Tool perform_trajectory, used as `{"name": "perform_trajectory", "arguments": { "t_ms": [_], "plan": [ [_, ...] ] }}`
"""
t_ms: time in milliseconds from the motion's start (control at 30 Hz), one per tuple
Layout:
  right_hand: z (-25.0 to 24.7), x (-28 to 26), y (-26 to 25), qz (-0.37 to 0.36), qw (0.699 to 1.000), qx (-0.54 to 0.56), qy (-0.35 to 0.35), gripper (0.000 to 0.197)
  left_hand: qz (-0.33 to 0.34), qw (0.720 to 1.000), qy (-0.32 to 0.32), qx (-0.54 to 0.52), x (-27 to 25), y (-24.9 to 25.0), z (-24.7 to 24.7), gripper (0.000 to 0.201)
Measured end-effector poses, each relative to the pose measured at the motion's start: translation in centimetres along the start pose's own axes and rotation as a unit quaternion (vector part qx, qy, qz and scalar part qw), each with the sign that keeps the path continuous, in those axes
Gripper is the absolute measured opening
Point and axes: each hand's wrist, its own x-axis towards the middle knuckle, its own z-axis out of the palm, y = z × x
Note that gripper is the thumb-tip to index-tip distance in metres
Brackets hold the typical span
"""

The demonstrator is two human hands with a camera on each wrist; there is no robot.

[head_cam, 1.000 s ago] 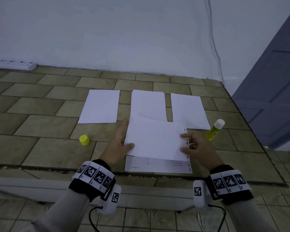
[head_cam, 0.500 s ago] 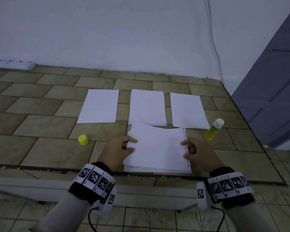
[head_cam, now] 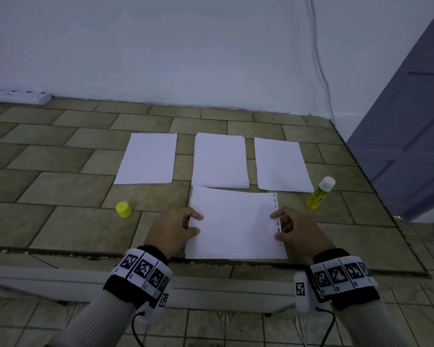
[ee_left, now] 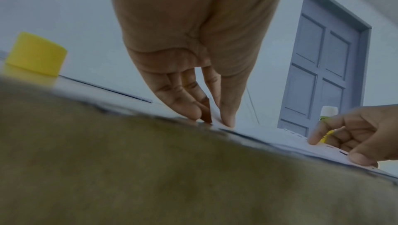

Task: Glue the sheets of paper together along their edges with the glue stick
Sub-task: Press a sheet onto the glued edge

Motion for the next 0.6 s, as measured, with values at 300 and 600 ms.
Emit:
{"name": "perform_trajectory", "arguments": {
  "t_ms": [300,600],
  "plan": [
    [-0.65,-0.09,-0.28,-0.001,1.000,-0.001,-0.023,0.042,0.018,1.000,0.006,-0.009,-0.05,0.00,0.23,0.024],
    [-0.56,-0.13,0.27,-0.011,1.000,0.002,-0.018,0.041,0.016,1.000,0.006,-0.019,-0.25,-0.06,0.16,0.024]
  ]
}}
